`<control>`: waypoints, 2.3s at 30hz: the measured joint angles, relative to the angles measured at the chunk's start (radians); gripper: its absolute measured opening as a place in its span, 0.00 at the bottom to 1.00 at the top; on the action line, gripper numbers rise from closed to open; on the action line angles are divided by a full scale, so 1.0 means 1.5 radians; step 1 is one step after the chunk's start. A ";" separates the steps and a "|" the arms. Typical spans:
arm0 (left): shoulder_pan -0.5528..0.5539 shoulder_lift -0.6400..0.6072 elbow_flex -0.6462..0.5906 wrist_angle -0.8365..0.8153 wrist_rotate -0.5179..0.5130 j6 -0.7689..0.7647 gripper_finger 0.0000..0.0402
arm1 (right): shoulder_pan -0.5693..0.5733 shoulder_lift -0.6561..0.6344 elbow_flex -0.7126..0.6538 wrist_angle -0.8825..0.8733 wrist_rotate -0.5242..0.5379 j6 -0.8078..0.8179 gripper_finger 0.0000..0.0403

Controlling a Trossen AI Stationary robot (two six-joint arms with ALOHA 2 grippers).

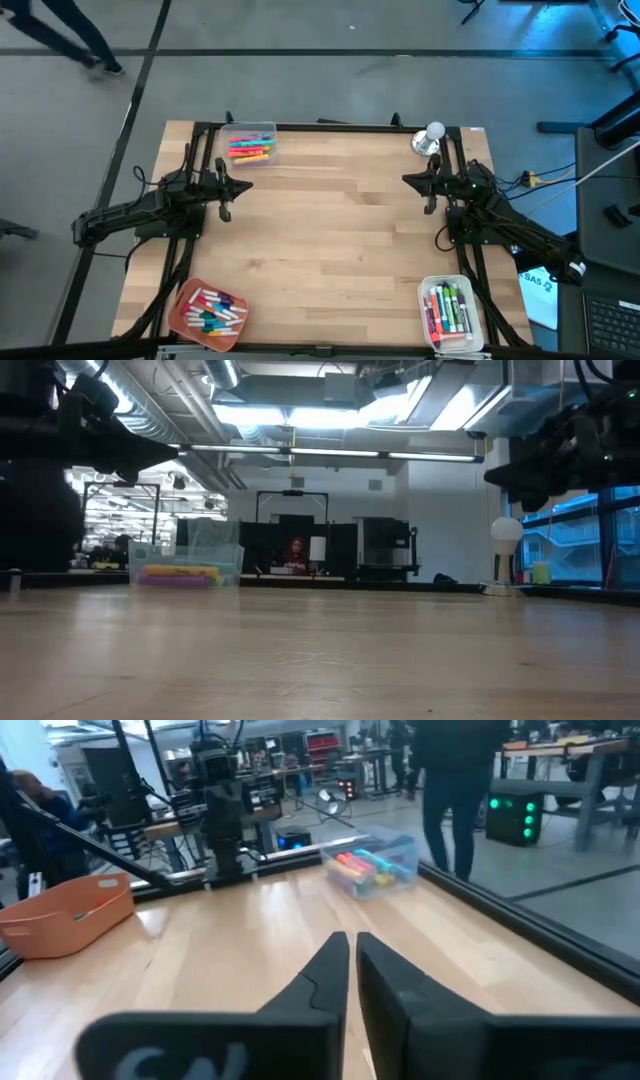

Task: Pick & Place Markers
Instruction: Return to Home Position

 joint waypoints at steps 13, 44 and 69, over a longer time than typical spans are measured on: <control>0.000 0.000 0.000 -0.001 -0.005 -0.017 0.01 | 0.000 0.000 0.000 -0.034 0.001 -0.001 0.10; 0.000 0.000 0.000 -0.002 -0.006 -0.017 0.02 | 0.000 0.000 0.000 -0.034 0.001 -0.001 0.10; 0.000 0.000 0.000 -0.002 -0.006 -0.018 0.02 | 0.000 0.000 0.000 -0.033 0.001 -0.001 0.10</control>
